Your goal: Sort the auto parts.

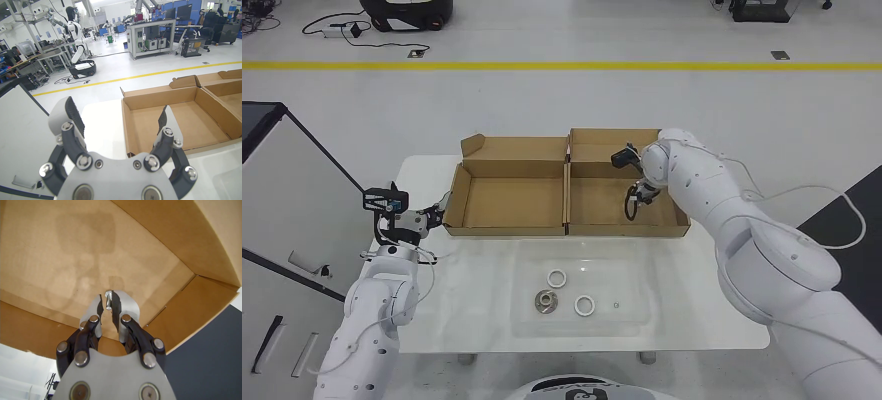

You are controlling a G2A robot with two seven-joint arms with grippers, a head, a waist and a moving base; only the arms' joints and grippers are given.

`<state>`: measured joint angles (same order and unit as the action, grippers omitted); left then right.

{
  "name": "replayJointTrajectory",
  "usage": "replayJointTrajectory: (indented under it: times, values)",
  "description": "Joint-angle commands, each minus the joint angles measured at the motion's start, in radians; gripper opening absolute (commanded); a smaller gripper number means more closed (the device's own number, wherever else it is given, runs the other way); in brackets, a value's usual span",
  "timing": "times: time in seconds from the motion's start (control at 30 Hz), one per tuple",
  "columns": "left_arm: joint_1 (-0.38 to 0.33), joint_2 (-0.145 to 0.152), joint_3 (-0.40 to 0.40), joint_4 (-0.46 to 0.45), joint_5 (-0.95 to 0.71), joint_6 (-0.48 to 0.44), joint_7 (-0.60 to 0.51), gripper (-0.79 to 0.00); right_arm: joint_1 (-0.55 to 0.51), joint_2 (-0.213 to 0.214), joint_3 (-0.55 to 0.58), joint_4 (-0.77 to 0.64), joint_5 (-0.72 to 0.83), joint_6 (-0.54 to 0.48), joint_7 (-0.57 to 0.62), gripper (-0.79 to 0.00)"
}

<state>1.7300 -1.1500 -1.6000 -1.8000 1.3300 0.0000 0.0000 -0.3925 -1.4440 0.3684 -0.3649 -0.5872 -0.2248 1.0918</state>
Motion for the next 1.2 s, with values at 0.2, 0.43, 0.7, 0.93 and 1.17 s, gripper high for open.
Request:
replayJointTrajectory:
  times: [0.2, 0.43, 0.7, 0.93, 1.17]
  values:
    - [0.000, 0.000, 0.000, 0.000, 0.000, 0.000, 0.000, 0.000, 0.022, 0.002, 0.013, -0.004, -0.026, -0.018, -0.007, 0.000]
    - [0.000, 0.000, 0.000, 0.000, 0.000, 0.000, 0.000, 0.000, 0.073, 0.020, 0.034, -0.035, -0.059, -0.081, -0.028, 0.000]
    - [0.000, 0.000, 0.000, 0.000, 0.000, 0.000, 0.000, 0.000, 0.103, 0.077, 0.077, -0.152, -0.078, -0.265, -0.002, 0.000]
    - [0.000, 0.000, 0.000, 0.000, 0.000, 0.000, 0.000, 0.000, 0.063, 0.161, 0.156, -0.402, -0.064, -0.322, 0.092, 0.000]
    - [0.000, 0.000, 0.000, 0.000, 0.000, 0.000, 0.000, 0.000, -0.075, 0.281, 0.305, -0.802, -0.061, -0.257, 0.246, 0.000]
